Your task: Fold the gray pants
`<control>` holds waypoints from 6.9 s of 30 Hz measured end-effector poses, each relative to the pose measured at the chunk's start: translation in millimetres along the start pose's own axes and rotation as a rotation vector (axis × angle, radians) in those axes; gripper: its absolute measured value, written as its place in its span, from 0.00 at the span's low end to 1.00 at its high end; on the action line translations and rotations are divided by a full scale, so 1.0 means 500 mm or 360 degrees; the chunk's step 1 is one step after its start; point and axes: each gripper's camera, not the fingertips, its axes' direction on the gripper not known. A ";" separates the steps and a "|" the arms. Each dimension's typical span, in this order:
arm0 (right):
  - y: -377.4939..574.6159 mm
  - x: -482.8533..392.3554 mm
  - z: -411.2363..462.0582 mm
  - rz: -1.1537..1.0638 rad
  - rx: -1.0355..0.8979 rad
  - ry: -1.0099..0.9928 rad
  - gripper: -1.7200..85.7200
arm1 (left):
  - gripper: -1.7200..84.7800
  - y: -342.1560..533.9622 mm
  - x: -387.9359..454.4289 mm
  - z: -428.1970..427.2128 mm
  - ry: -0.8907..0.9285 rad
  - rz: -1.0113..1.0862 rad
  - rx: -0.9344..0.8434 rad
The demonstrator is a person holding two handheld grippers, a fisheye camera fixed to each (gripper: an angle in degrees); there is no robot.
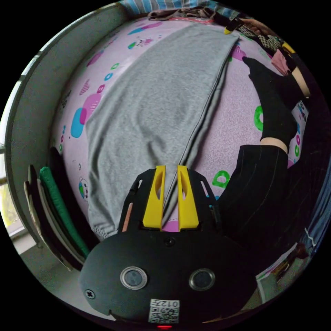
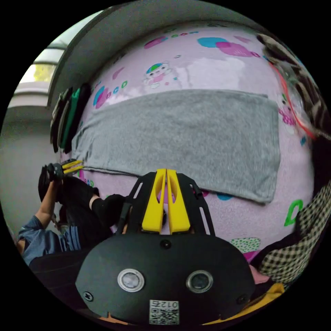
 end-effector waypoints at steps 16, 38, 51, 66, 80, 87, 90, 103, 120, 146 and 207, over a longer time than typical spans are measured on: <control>0.268 0.289 -0.159 0.0420 0.0096 0.0117 0.01 | 0.05 -0.084 0.081 -0.002 0.0073 -0.0091 -0.0187; 0.605 0.642 -0.314 0.1507 0.0583 -0.0340 0.09 | 0.02 -0.113 0.130 -0.041 0.0076 -0.0065 -0.0260; 0.691 0.670 -0.366 0.1473 0.0659 -0.0306 0.03 | 0.02 -0.107 0.131 -0.054 0.0079 -0.0070 -0.0255; 0.632 0.521 -0.605 0.0811 0.1238 -0.0427 0.01 | 0.02 -0.033 0.031 -0.192 0.0025 -0.0259 0.0151; 0.632 0.583 -0.392 0.1063 0.0742 -0.0256 0.01 | 0.02 -0.126 0.095 -0.028 0.0172 0.0165 -0.0434; 0.595 0.531 -0.317 0.1007 0.0562 -0.0095 0.01 | 0.02 -0.116 0.076 0.011 0.0243 0.0114 -0.0451; 0.580 0.519 -0.290 0.1026 0.0597 -0.0131 0.01 | 0.02 -0.119 0.080 0.018 0.0203 0.0155 -0.0487; 0.470 0.412 -0.146 0.1066 0.0501 -0.0060 0.04 | 0.03 -0.089 0.062 0.063 0.0201 0.0141 -0.0544; 0.108 -0.273 0.076 -0.0610 -0.0005 0.0077 0.07 | 0.08 0.242 -0.081 0.037 0.0170 -0.0600 -0.0282; 0.087 -0.997 0.778 -0.2006 -0.0361 0.0472 0.06 | 0.05 0.410 -0.082 0.169 -0.0184 -0.0494 -0.0443; -0.254 -0.797 0.692 -0.1377 -0.0582 0.0269 0.01 | 0.02 -0.043 -0.159 -0.066 0.0322 -0.0281 -0.0114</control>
